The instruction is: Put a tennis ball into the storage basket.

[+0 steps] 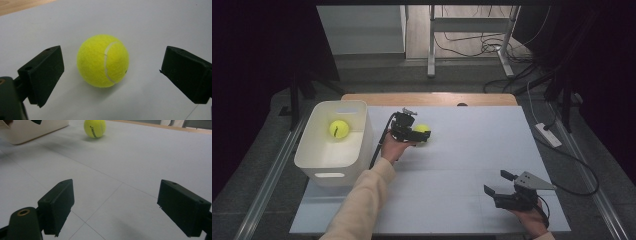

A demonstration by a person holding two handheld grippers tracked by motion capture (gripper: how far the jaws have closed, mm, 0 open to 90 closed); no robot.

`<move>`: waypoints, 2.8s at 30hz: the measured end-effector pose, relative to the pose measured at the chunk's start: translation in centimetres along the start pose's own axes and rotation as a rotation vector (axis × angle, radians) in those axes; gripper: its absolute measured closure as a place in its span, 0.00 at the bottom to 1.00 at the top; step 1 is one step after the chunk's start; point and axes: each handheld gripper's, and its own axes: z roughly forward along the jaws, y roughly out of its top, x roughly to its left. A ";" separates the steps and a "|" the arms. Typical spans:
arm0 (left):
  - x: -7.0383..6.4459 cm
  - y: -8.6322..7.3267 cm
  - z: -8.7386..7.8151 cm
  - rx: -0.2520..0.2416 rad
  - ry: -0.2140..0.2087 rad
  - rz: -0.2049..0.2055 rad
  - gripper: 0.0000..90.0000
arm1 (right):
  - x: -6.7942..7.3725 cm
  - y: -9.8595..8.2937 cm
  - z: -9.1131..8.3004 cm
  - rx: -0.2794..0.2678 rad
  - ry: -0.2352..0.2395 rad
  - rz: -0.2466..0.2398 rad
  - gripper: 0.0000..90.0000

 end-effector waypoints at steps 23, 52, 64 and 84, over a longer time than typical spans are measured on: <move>0.3 0.0 2.4 0.029 -0.003 -0.003 0.06 | -0.1 -0.1 0.1 0.002 0.003 0.007 0.16; 0.9 0.0 1.9 0.030 -0.003 0.004 0.30 | -0.2 -0.1 0.0 -0.001 -0.003 0.007 0.16; 0.7 0.2 -0.4 -0.025 -0.013 0.013 0.30 | -0.1 -0.1 0.0 -0.002 -0.003 0.004 0.16; 0.8 -0.4 -3.6 -0.102 -0.037 0.006 0.30 | 0.0 0.0 0.0 -0.002 -0.012 -0.001 0.16</move>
